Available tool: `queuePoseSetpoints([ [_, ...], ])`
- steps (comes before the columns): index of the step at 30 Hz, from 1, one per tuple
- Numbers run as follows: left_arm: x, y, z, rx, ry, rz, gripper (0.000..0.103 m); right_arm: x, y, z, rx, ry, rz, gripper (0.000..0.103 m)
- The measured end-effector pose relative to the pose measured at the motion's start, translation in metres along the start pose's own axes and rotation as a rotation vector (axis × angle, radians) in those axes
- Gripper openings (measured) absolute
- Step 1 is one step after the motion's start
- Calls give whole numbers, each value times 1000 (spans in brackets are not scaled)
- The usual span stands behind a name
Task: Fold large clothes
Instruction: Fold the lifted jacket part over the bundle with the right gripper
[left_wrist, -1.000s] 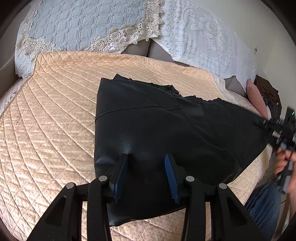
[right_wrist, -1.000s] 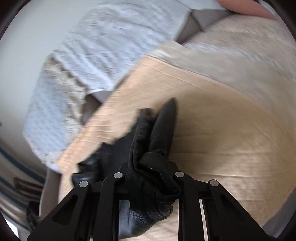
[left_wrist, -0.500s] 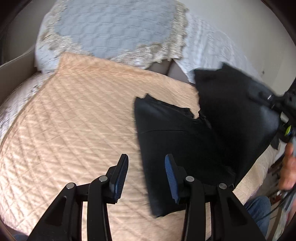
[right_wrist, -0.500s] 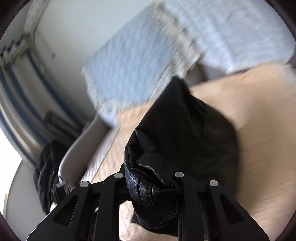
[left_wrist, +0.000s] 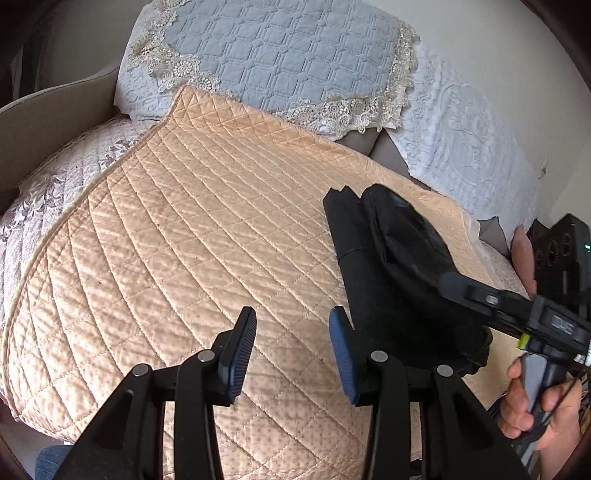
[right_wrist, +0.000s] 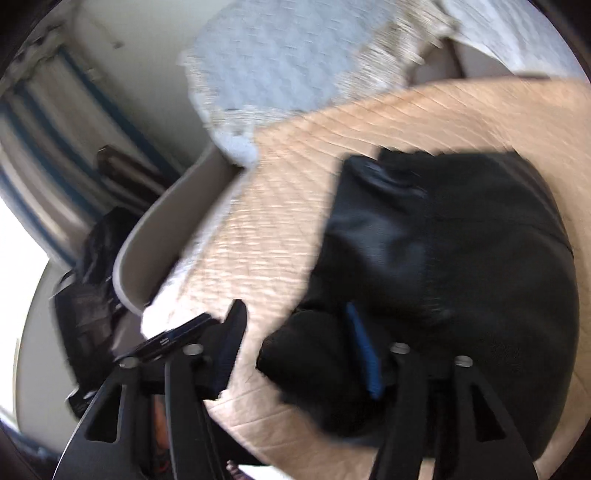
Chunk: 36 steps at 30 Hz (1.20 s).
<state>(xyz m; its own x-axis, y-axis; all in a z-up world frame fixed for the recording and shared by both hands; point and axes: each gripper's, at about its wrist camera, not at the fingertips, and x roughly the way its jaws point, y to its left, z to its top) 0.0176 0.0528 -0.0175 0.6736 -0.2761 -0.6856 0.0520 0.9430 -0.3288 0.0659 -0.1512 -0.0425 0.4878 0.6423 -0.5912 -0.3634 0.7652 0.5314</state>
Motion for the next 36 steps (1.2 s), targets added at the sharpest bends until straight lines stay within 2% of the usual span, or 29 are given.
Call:
queuePoseSetpoints([
  [4, -16, -8, 9, 3, -35, -36, 42, -32, 8, 6, -53, -97, 36, 58],
  [6, -22, -18, 16, 2, -50, -84, 42, -49, -4, 6, -43, -155, -26, 58],
  [7, -25, -25, 20, 4, -56, -113, 42, -56, -13, 4, -40, -169, -92, 57],
  [8, -26, -35, 24, 12, -63, -146, 42, -58, -25, 2, -30, -164, -154, 54],
  [9, -27, -48, 27, 29, -71, -179, 42, -59, -33, 1, -21, -154, -185, 46],
  [13, -10, -103, 37, 138, -91, -263, 42, -64, -64, -9, 30, -152, -286, 38],
  [15, 15, -117, 34, 183, -55, -254, 39, -68, -71, -11, 42, -156, -297, 38],
  [17, 40, -118, 23, 235, -4, -176, 17, -64, -74, -17, 40, -145, -300, 37],
  [20, 64, -89, -2, 214, 70, -78, 9, -44, -68, -32, -15, -78, -288, 33],
  [22, 66, -69, -16, 179, 70, -60, 9, -34, -68, -38, -63, -67, -300, 33],
  [24, 62, -65, -24, 191, 48, -20, 10, -26, -72, -43, -76, -67, -308, 33],
  [29, 64, -62, -27, 155, 49, -15, 10, -23, -75, -41, -111, -64, -319, 33],
  [33, 57, -73, -18, 201, 71, 15, 13, -38, -74, -33, -104, -58, -301, 33],
  [36, 35, -82, -1, 209, 55, 11, 13, -60, -76, -25, -93, -113, -315, 33],
])
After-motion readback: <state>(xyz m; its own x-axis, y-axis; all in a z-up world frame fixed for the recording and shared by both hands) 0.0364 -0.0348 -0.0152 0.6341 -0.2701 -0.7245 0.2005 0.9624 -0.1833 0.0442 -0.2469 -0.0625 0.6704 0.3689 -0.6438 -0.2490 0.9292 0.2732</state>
